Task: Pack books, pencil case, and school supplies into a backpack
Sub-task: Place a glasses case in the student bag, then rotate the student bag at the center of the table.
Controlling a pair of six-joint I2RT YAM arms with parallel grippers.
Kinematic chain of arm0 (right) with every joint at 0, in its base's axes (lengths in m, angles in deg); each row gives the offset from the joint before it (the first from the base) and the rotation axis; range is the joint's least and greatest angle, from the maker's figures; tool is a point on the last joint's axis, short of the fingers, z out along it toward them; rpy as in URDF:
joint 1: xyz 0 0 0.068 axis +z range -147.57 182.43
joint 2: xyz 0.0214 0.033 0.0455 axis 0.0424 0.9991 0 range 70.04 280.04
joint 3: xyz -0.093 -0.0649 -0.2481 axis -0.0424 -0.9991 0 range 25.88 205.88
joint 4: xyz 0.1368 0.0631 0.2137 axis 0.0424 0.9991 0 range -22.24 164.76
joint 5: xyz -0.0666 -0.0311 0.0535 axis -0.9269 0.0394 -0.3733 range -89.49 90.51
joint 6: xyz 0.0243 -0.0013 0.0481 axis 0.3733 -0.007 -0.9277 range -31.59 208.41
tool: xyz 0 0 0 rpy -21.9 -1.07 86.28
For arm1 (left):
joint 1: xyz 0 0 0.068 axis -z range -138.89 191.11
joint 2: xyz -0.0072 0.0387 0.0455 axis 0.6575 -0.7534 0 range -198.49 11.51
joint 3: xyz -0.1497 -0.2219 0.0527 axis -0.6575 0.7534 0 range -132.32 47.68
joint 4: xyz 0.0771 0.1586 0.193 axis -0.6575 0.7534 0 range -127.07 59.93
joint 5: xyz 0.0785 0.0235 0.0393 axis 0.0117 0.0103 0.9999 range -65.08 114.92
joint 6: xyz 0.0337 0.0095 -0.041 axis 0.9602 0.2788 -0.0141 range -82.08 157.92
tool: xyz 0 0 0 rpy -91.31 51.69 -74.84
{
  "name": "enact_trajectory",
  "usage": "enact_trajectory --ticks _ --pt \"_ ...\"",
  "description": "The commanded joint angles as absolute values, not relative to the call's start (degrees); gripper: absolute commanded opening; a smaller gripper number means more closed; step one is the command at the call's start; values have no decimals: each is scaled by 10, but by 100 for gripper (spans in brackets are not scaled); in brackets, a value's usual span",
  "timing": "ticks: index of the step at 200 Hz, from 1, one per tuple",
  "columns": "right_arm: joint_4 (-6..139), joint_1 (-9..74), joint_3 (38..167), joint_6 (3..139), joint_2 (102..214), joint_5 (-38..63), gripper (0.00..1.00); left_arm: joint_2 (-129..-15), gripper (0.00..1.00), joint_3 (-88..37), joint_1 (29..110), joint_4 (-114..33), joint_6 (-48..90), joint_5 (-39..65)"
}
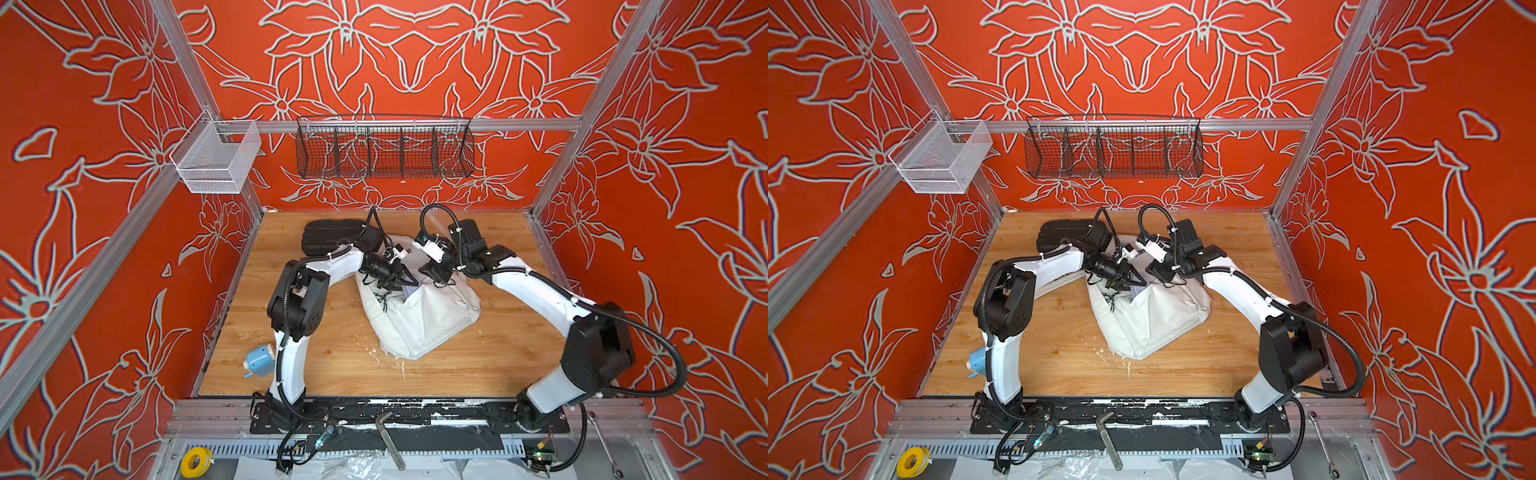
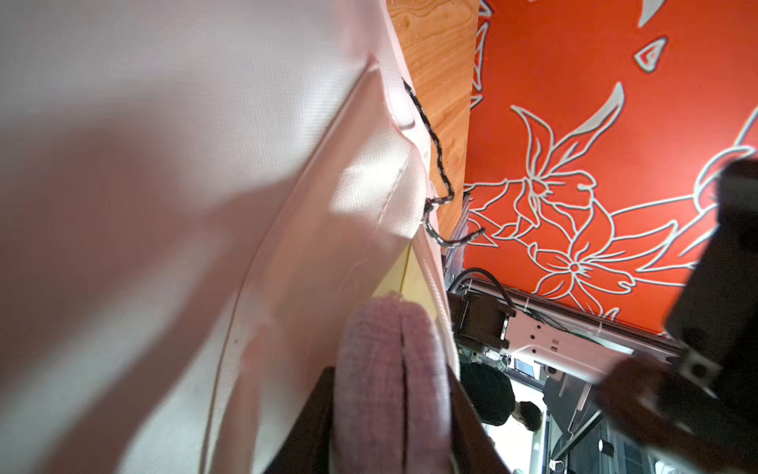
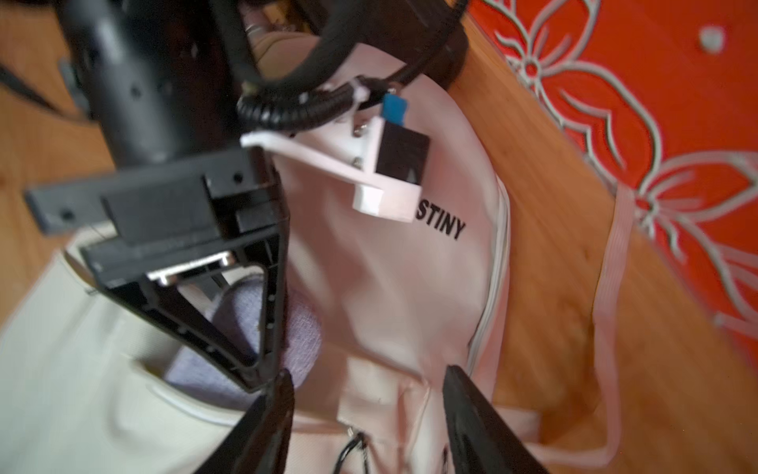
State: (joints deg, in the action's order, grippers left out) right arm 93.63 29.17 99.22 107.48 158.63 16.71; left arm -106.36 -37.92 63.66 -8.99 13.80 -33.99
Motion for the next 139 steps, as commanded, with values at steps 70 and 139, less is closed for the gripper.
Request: enact_trajectory --ticks 70,139 --pt "1037 264 752 345 1424 146 68 -1026 0 -378 645 -185 47 -328" --pt "821 218 581 228 1381 192 72 -1043 0 -417 648 -73 108 -364"
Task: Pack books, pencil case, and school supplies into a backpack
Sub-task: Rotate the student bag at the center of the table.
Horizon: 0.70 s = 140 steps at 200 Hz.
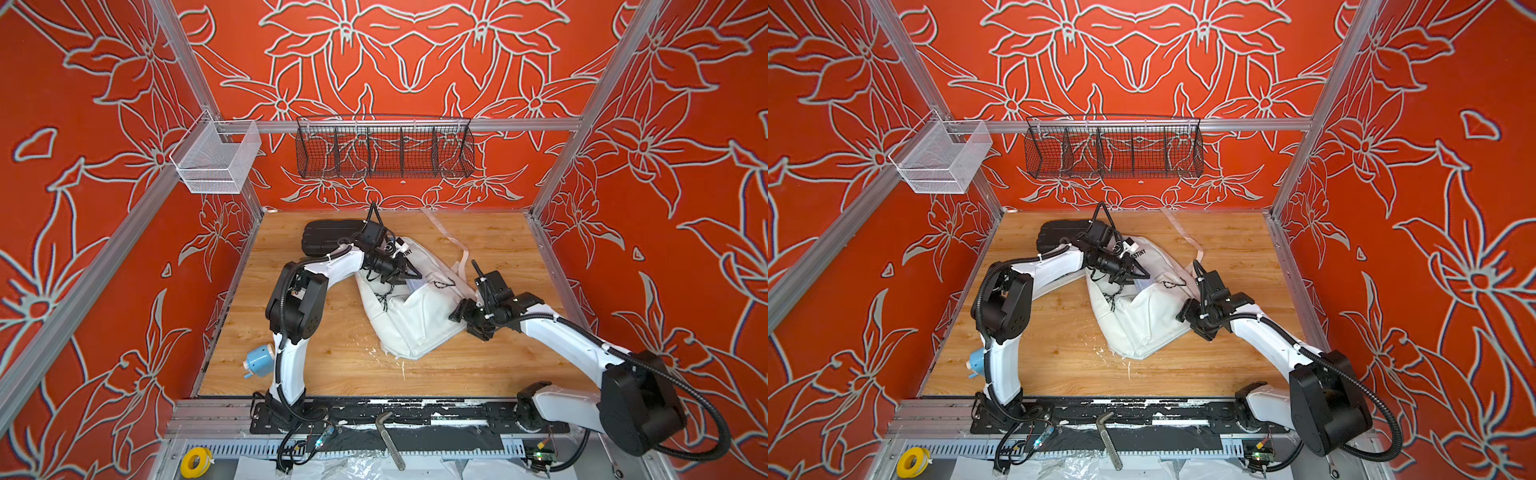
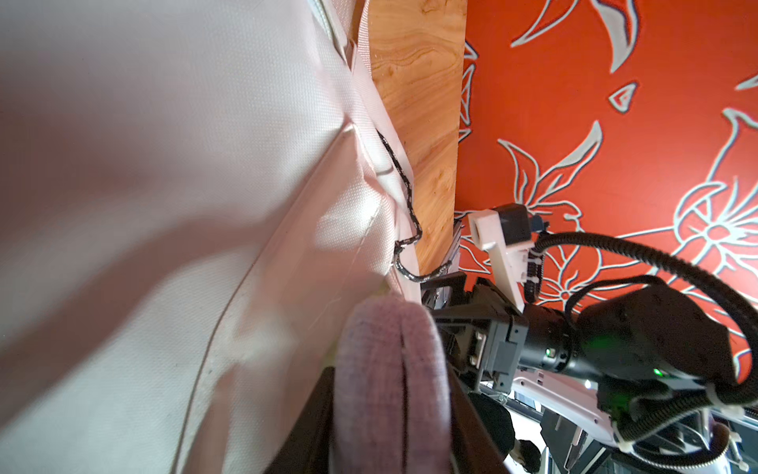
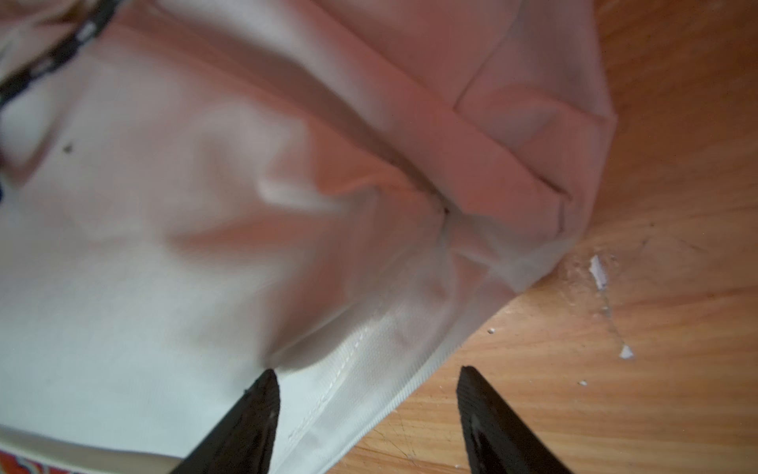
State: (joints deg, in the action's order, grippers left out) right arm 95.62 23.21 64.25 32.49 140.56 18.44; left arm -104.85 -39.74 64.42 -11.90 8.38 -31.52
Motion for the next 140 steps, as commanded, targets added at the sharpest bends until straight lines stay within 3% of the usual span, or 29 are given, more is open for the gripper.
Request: enact_trajectory --ticks 1,14,29,100,140 --pt "808 218 578 226 1380 191 72 -1043 0 -418 648 -73 108 -365" --pt "718 204 542 212 1376 193 67 -1047 0 -423 648 -62 109 -380" --pt "664 181 538 225 1389 207 56 -1056 0 -438 650 -25 125 -387" --pt "588 101 617 341 1487 285 20 -1081 0 -455 655 33 154 -410" --pt "588 74 684 370 1574 336 12 -1103 0 -468 655 46 158 -419"
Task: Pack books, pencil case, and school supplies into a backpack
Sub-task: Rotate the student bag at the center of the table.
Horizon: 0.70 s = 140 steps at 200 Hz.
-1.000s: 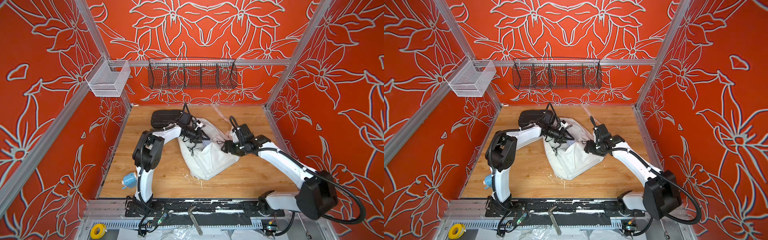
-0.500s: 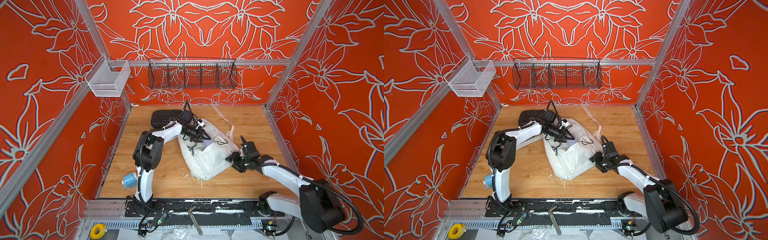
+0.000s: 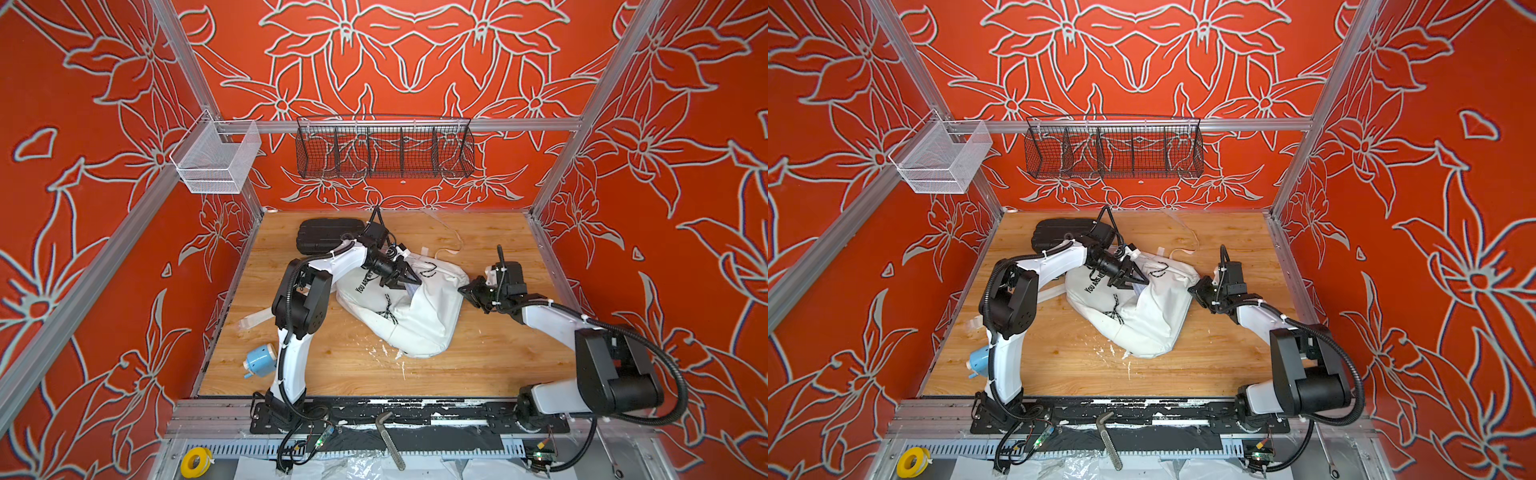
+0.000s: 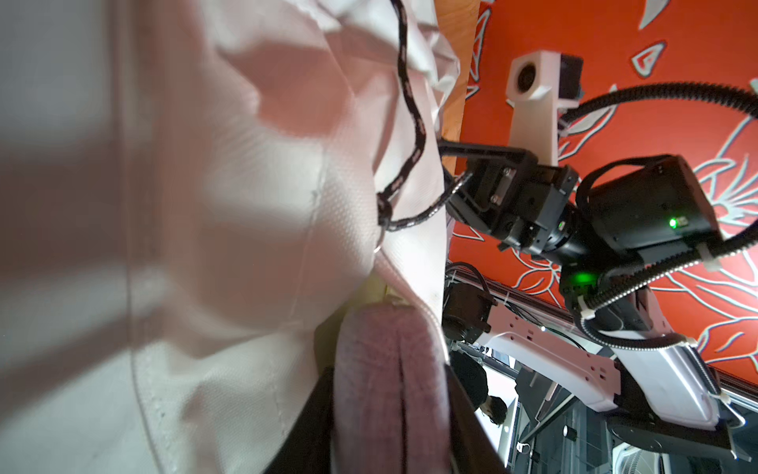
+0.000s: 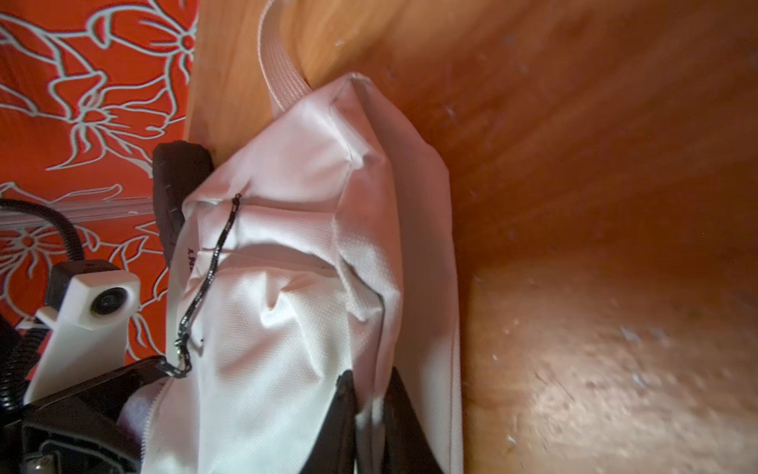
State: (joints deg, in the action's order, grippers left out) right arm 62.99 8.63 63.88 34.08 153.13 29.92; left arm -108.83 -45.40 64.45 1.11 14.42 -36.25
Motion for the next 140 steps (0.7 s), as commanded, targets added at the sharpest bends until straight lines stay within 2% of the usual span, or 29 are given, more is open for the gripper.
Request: enact_trajectory --ticks 1,35,44,59,77,87,93,97,115,124,140 --pt "589 74 685 370 1576 337 11 -1103 0 -469 655 46 157 -419" --pt "571 48 716 371 1636 348 3 -1119 0 -485 656 55 167 -417" --pt "559 41 725 371 1650 359 3 -1122 12 -486 656 50 165 -415" --pt "557 40 753 389 1675 389 3 -1129 18 -484 656 19 148 -417" --pt "602 40 800 428 1705 416 4 -1147 33 -500 663 -3 140 -419" --pt "654 40 830 468 1714 404 6 -1151 43 -514 668 8 148 -408" --pt "684 40 846 495 1719 394 9 -1149 56 -517 670 13 154 -398" --pt "703 39 859 509 1722 386 11 -1147 60 -517 670 17 157 -385" --pt "772 35 911 559 1740 368 20 -1124 70 -498 667 12 159 -336" --pt "799 35 932 573 1752 363 28 -1113 71 -491 663 17 161 -308" --pt "839 35 964 592 1765 357 35 -1092 71 -472 657 15 161 -256"
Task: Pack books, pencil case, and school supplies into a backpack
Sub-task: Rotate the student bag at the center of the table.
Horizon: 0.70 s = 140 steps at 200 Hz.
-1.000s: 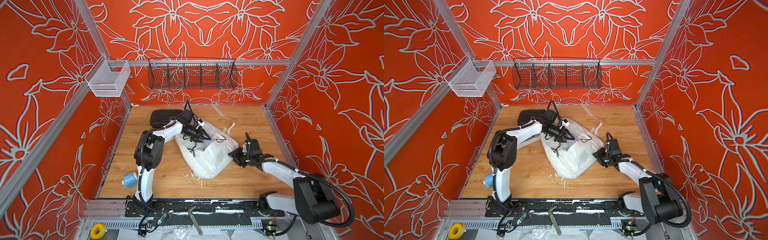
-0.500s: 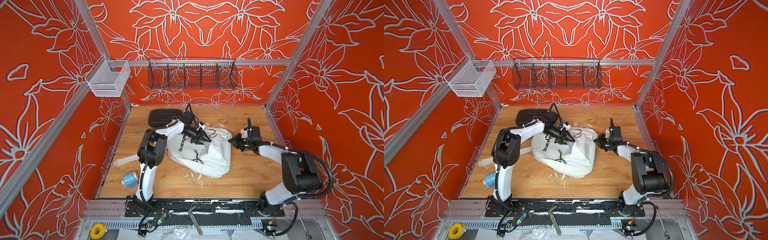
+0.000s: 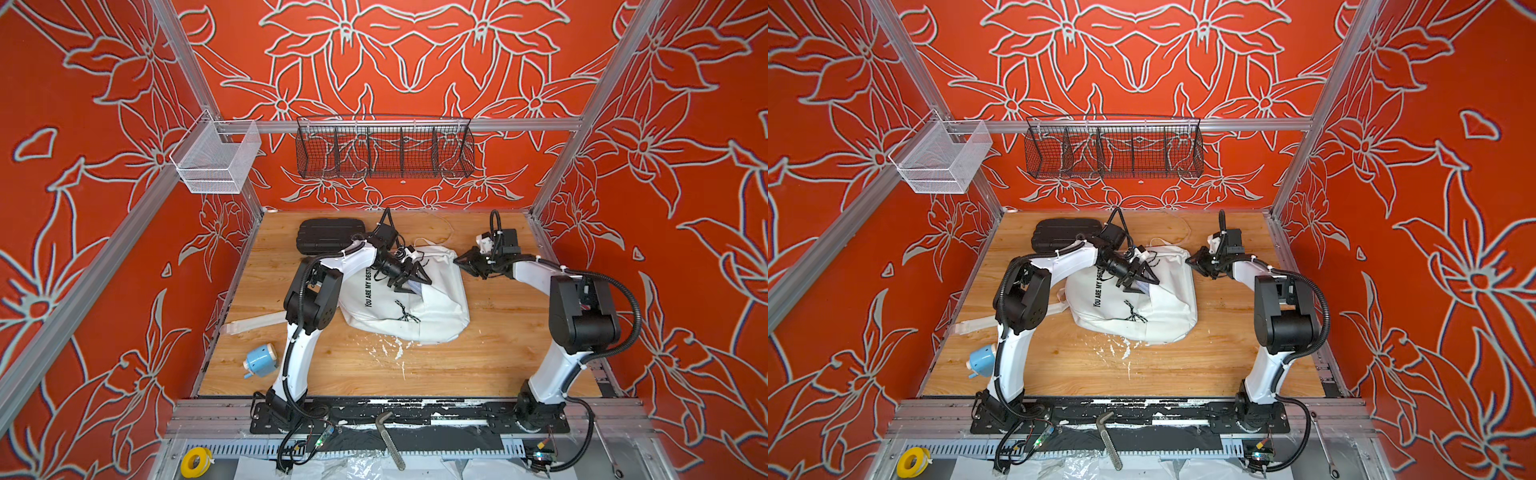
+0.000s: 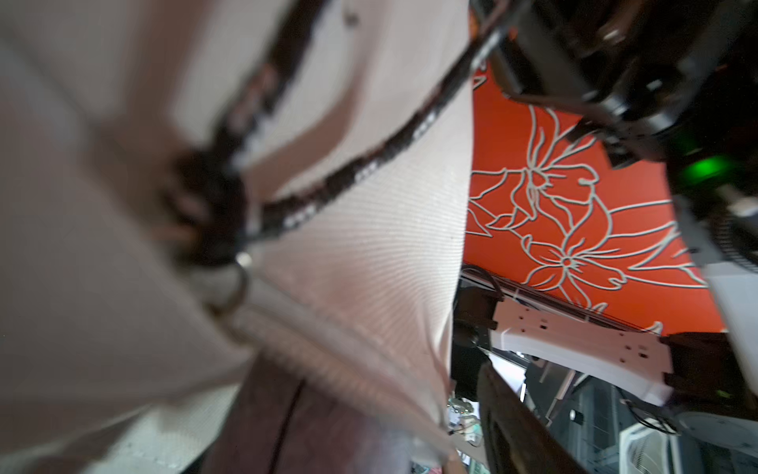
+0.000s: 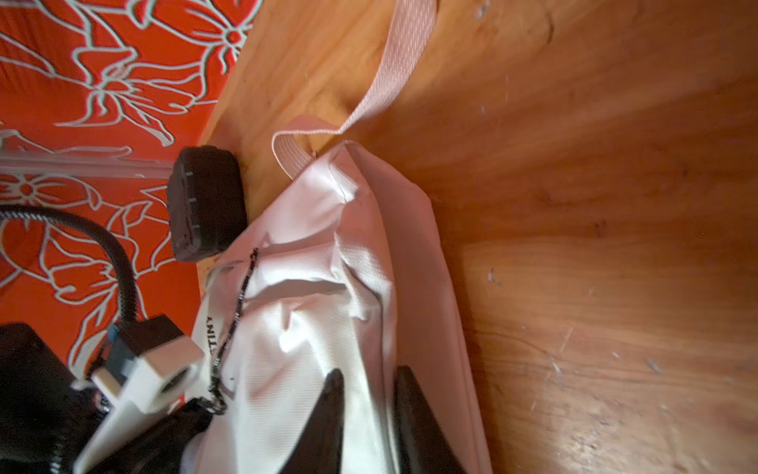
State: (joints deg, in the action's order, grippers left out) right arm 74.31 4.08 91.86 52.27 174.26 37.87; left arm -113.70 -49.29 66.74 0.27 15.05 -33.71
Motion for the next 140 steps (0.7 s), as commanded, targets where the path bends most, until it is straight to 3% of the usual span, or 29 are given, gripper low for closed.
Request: enact_trajectory --ticks 1,31,58,87,115,140 --pt "843 35 966 594 1765 357 35 -1089 71 -471 657 15 161 -253" --pt "906 39 983 654 1740 286 51 -1027 71 -436 655 -13 155 -183" --pt "939 46 982 684 1707 269 56 -988 68 -413 654 -29 156 -162" --pt "930 71 970 693 1717 284 59 -1026 47 -436 655 -21 151 -193" --pt "908 85 971 672 1740 305 60 -1049 11 -448 661 -14 158 -194" --pt "922 96 990 679 1764 298 60 -1057 9 -453 661 9 165 -165"
